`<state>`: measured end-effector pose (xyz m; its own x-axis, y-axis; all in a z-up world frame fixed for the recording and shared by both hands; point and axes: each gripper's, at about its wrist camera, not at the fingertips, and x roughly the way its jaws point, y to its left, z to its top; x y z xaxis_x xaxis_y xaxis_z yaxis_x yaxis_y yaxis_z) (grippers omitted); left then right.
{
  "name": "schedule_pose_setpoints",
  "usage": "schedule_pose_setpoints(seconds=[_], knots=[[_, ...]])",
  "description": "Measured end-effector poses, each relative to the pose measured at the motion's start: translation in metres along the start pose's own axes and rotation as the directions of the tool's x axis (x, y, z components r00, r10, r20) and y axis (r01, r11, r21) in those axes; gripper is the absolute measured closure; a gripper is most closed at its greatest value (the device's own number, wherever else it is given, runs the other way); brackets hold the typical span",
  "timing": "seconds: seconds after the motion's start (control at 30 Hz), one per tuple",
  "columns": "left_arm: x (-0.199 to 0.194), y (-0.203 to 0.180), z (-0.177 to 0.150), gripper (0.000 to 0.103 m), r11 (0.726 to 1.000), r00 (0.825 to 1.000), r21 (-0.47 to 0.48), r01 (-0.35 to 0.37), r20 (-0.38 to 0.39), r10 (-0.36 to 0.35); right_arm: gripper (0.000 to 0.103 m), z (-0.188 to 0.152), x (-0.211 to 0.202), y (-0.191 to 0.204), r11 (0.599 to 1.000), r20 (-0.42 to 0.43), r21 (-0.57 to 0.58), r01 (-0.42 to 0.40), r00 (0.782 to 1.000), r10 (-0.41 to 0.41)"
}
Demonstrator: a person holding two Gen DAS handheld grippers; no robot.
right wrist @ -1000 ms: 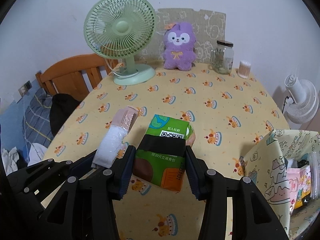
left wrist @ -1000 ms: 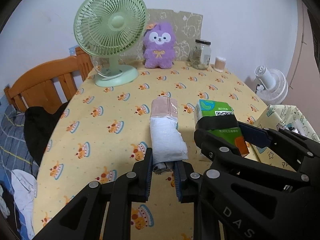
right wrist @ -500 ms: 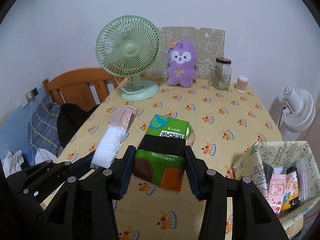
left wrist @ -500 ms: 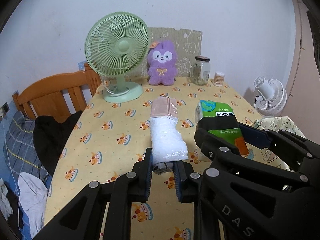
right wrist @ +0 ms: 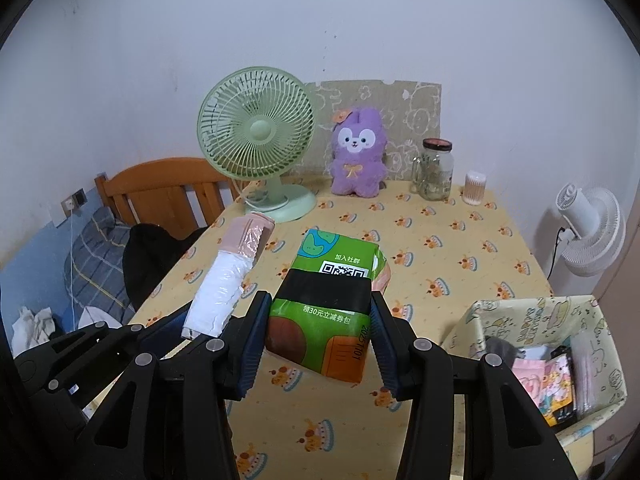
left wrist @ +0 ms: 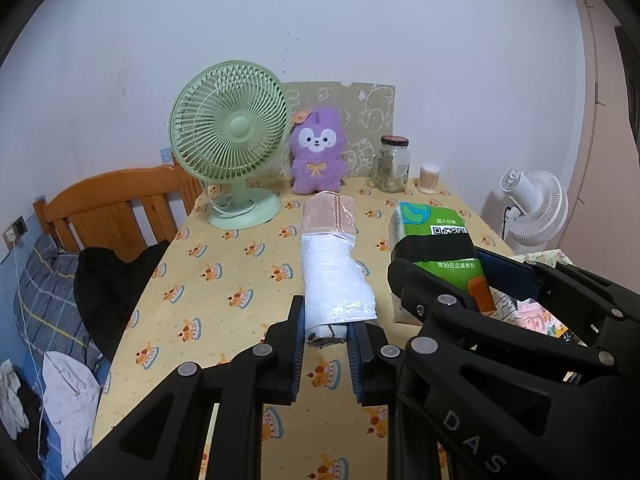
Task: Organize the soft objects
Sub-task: 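Carry the rolled cloth and tissue pack toward the yellow box with both tools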
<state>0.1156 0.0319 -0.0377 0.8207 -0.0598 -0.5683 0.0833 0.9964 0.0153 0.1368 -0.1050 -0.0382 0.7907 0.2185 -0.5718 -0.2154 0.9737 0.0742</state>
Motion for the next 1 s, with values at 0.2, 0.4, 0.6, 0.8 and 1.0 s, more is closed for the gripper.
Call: schedule_pose_setpoints(seconds=[0.2,0.4,0.6,0.8,1.0], knots=[[-0.005,-0.018,0.004,0.085,1.0,1.0,0.017,-0.003,0.013,0.003,0.051,0.001,-0.012,-0.017,1.0,0.019,0.007,0.001,1.0,-0.001],[-0.008,-0.041,0.01,0.085,0.999,0.999,0.036,0.017,0.032,-0.018,0.051,0.003,-0.023,-0.037,0.999,0.041,0.028,0.018,0.999,-0.019],[-0.006,-0.066,0.013,0.085,0.997,0.997,0.055,0.063,0.045,-0.066,0.051,0.002,-0.032,-0.06,0.998,0.054,0.042,0.051,0.997,-0.054],[-0.004,-0.088,0.014,0.085,0.992,0.994,0.075,0.1,0.046,-0.103,0.051,0.0,-0.039,-0.081,0.996,0.061,0.052,0.074,0.995,-0.077],[-0.001,-0.11,0.016,0.085,0.987,0.991,0.103,0.123,0.045,-0.128,0.051,-0.003,-0.044,-0.106,0.993,0.068,0.078,0.092,0.993,-0.097]])
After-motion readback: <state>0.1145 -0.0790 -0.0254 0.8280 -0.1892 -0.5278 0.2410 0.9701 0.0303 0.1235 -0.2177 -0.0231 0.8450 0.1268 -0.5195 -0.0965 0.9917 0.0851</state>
